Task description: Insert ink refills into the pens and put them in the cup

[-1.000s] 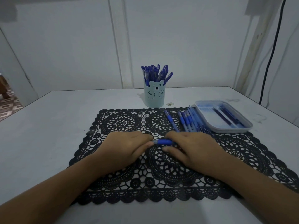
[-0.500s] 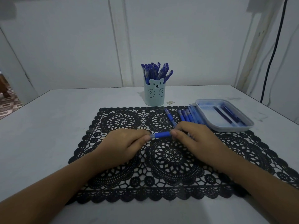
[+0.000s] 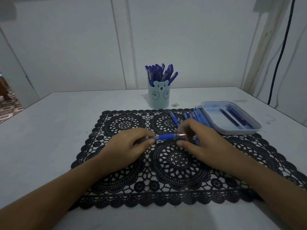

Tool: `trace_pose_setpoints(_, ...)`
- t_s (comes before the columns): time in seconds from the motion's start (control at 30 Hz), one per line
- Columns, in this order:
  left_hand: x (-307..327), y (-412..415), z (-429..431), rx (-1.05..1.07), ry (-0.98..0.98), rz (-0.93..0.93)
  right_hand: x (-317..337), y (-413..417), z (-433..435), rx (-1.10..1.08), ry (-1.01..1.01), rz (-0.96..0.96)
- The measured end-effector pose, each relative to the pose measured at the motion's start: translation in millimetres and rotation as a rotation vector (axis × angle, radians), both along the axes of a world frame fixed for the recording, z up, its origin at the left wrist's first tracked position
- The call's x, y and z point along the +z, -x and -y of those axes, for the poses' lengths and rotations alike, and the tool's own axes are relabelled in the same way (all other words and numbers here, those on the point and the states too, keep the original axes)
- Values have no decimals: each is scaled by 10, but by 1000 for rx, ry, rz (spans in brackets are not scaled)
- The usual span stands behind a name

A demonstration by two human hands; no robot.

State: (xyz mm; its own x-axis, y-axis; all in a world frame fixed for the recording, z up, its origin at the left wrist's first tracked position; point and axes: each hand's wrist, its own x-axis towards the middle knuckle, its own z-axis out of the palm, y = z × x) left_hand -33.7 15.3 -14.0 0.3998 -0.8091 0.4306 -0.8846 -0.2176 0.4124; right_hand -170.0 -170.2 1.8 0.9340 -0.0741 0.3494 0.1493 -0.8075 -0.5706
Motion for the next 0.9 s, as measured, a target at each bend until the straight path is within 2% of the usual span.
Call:
trace_pose_setpoints(0.2,-15,5,-4,-5,-15,100,44,15,-32,-27,-4,-20)
trace_pose_setpoints(0.37,-16,6,-10,-7,-18,107,30,13,-19,-41,-60,-46)
trace_pose_setpoints(0.5,-9,16,-4,-7,-36,115,45,12,-25,-23,-26,-60)
trace_pose_setpoints(0.9,-24,-12,2,-2,8,75,16,0,-25,-38,-198,-61)
